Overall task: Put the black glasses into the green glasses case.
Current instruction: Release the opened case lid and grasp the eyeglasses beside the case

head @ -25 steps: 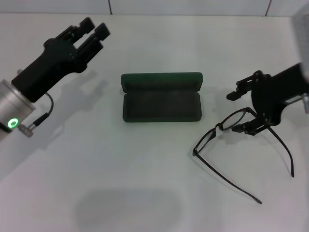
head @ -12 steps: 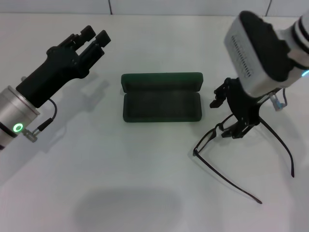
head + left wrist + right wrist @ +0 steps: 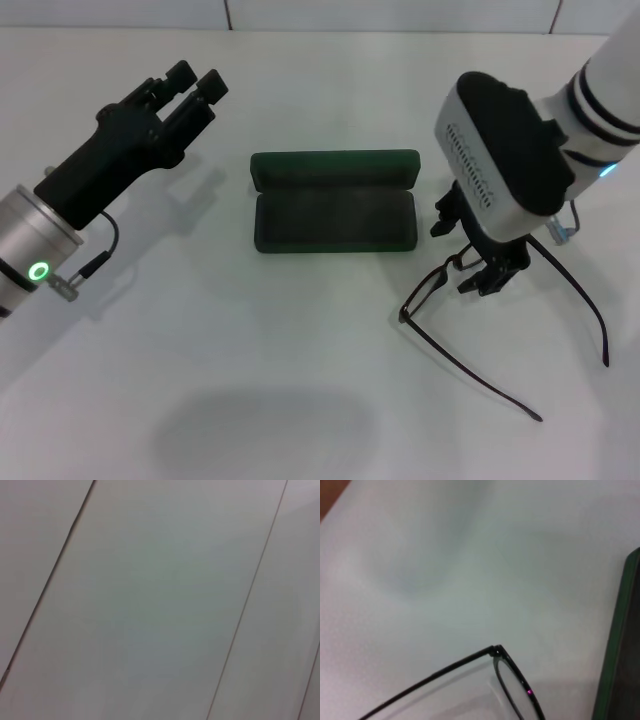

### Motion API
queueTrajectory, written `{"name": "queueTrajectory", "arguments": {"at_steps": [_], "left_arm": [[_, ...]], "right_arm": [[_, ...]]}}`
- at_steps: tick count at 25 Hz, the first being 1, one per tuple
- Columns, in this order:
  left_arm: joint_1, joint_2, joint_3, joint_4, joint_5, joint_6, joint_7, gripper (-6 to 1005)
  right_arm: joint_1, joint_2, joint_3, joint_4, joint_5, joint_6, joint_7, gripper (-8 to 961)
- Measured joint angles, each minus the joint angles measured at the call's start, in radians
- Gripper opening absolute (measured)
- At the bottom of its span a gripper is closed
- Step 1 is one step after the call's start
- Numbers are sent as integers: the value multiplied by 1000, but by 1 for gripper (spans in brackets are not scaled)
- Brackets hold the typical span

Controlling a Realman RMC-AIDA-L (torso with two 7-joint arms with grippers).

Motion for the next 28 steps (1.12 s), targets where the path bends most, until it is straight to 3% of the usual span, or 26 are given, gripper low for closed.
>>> {"name": "queueTrajectory", "arguments": {"at_steps": [7, 20, 25, 28], "left_arm": [[-8, 1, -1, -23, -3, 2, 2, 512], [-8, 2, -1, -23, -8, 2, 4, 512], [-8, 2, -1, -23, -8, 4, 3, 512], [-8, 2, -1, -23, -8, 8, 3, 512]], "right_arm": [[16, 0, -95, 42, 4, 92, 36, 619], [6, 0, -117, 40, 37, 114, 31, 451], [4, 0, -127, 42, 43, 116, 30, 450], [3, 0, -122, 37, 44, 113, 32, 398]]}}
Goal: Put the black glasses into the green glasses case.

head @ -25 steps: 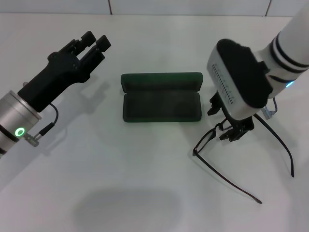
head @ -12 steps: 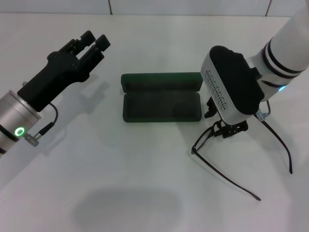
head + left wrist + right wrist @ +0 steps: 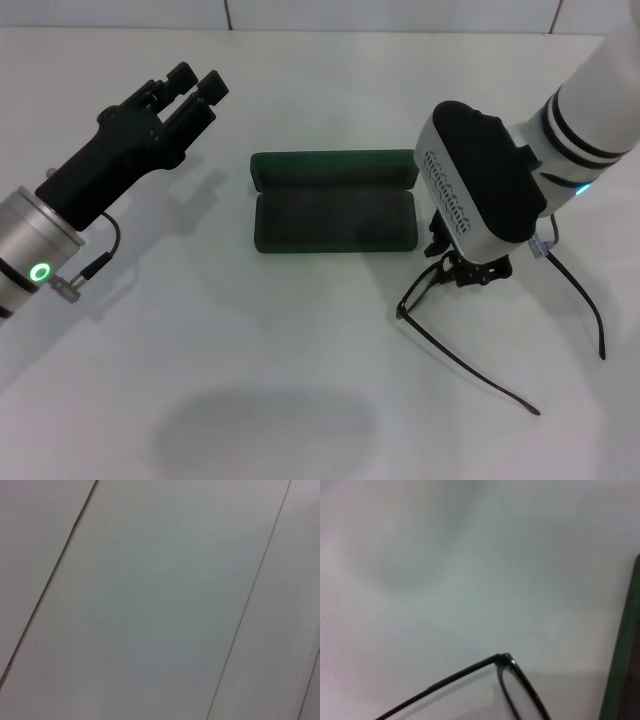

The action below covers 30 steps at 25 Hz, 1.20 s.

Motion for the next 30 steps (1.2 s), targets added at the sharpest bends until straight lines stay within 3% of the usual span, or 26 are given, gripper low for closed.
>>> {"name": "queueTrajectory", "arguments": {"at_steps": [4, 12, 18, 23, 27, 30], "left_arm": [[1, 0, 0, 0, 0, 2, -5, 512], [-1, 5, 2, 9, -2, 24, -12, 512], [-26, 35, 8, 25, 74, 167, -31, 512], [-93, 83, 9, 32, 187, 362, -106, 512], [-161, 94, 9, 47, 280, 401, -194, 512], [-224, 91, 9, 49, 357, 400, -240, 513]], "right_arm": [[-20, 0, 25, -31, 1, -2, 5, 328], [-183, -5, 238, -221, 21, -96, -26, 121], [-361, -5, 415, -291, 284, -90, -168, 110], [-436, -5, 499, -109, 644, -26, -332, 107], [-407, -9, 561, 119, 884, -25, -454, 107], [-364, -13, 590, 238, 941, -28, -481, 108]]}}
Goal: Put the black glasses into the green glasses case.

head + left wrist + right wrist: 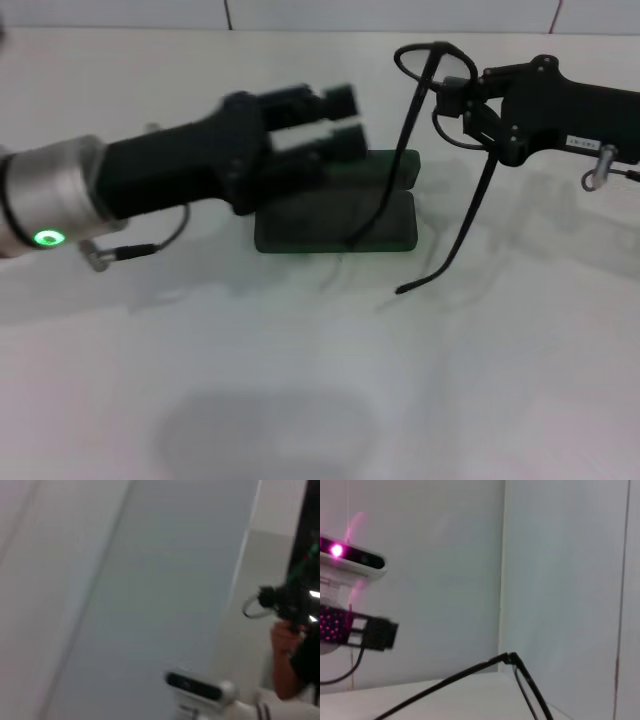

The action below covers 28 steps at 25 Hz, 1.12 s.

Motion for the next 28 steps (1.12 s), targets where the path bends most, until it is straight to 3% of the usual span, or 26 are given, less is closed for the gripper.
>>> {"name": "queueTrajectory", "arguments": {"at_steps": [4, 9, 19, 28], "left_arm": [[-78, -18, 0, -3, 96, -13, -33, 513], [-117, -34, 0, 0, 147, -86, -80, 513], [-103, -36, -3, -1, 154, -113, -86, 513], [-75, -27, -9, -1, 145, -94, -80, 513]], "right_arm": [[40, 3, -5, 61, -6, 3, -3, 108], [51, 8, -54, 63, -5, -10, -4, 108], [69, 8, -106, 59, -4, -74, -5, 107], [41, 1, -63, 52, 2, -49, -7, 108]]}}
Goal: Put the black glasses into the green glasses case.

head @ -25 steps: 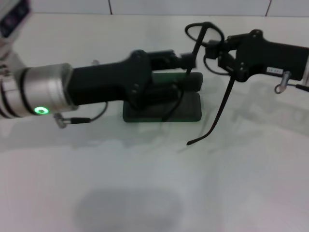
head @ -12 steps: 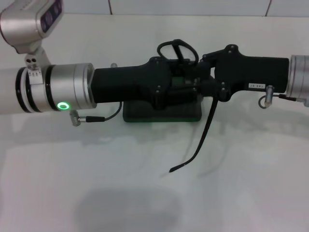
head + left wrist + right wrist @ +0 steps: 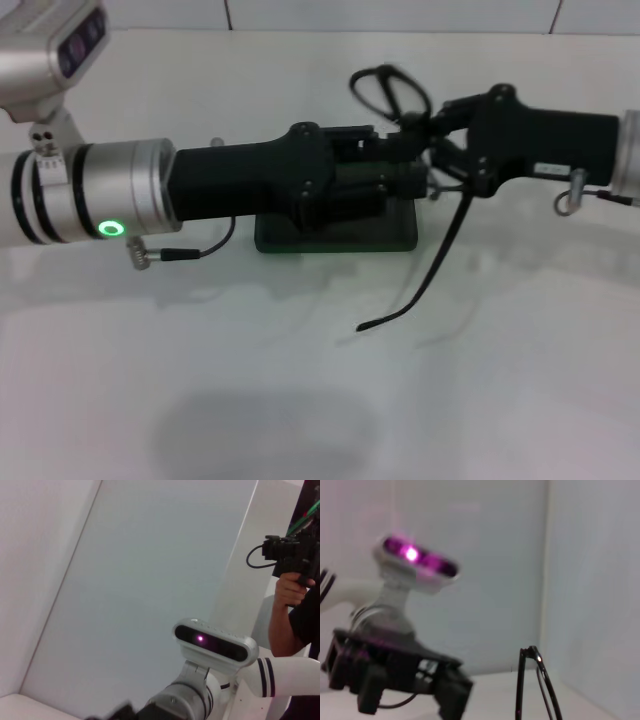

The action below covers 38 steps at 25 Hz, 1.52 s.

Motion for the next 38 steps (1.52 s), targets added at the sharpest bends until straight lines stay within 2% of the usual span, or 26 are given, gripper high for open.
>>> {"name": "queueTrajectory", "arguments": {"at_steps": [4, 8, 10, 12, 15, 18, 22, 26, 31, 38], "left_arm": [[32, 16, -1, 1, 3, -26, 24, 512], [52, 23, 5, -6, 25, -119, 29, 511], [45, 14, 7, -8, 53, -150, 26, 510], [18, -8, 9, -8, 128, -160, 25, 510], [-23, -45, 11, -1, 210, -155, 28, 510], [-58, -63, 22, -3, 231, -139, 32, 509], [-75, -62, 31, -4, 203, -83, 33, 509], [-62, -51, 29, 0, 138, -30, 45, 508], [-41, -39, 13, 1, 92, -27, 47, 507], [-28, -36, -12, 1, 96, -25, 47, 506]], "right_arm": [[-39, -7, 107, -28, -1, -118, -6, 108], [-57, -2, 248, -46, 9, -326, -33, 107], [-57, 3, 296, -42, 34, -413, -44, 107], [-52, 6, 294, -32, 78, -456, -50, 108], [-39, 11, 242, -26, 128, -431, -55, 108], [-19, 12, 165, -7, 152, -312, -73, 107], [10, 12, 52, 39, 170, -138, -105, 107], [19, 11, -22, 61, 172, -66, -114, 108], [11, 3, -39, 63, 160, -71, -114, 108], [8, -30, -31, 54, 70, -159, -103, 107]]}}
